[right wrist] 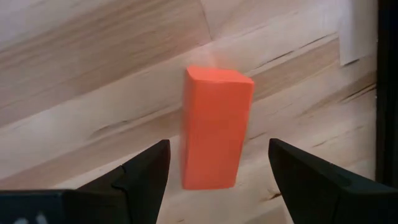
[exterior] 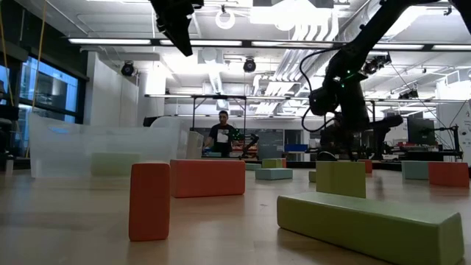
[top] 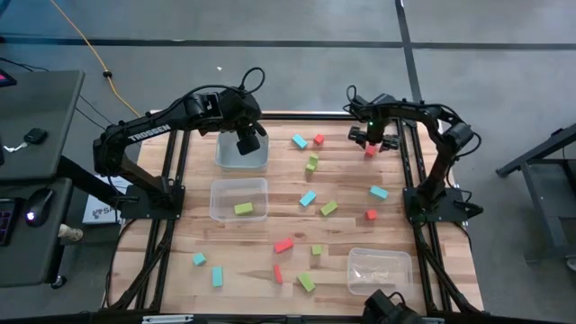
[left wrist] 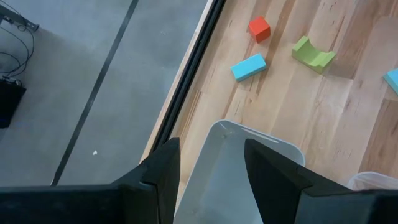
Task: Sort & place blocks by color
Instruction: Put the orange block into the right transparent bin
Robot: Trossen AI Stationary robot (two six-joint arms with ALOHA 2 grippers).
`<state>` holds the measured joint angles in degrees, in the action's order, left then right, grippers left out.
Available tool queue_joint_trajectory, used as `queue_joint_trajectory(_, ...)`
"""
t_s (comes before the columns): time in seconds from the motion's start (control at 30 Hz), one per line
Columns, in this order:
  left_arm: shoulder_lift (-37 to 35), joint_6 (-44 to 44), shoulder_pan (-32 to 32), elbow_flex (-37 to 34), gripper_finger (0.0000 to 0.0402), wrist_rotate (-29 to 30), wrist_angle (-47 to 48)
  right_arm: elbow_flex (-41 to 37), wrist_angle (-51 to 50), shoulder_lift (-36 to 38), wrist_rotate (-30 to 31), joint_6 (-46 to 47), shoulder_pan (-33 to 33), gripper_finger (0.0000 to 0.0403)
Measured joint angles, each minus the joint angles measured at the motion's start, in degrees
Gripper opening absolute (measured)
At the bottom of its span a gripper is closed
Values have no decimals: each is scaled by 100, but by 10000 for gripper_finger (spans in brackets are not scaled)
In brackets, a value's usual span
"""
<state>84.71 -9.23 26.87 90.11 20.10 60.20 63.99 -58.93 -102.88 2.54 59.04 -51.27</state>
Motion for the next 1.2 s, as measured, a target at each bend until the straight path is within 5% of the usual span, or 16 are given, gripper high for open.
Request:
queue_joint_trajectory(0.4,0,0,0,0,152,0,1,0,311,-301,-110,-130,0,251)
queue_joint_trajectory(0.73,0,0,0,0,152,0,17,2,292,-325,-110,-379,0,116)
queue_joint_trajectory(1.2,0,0,0,0,152,0,7,2,-428,161,-611,-1051,586,114)
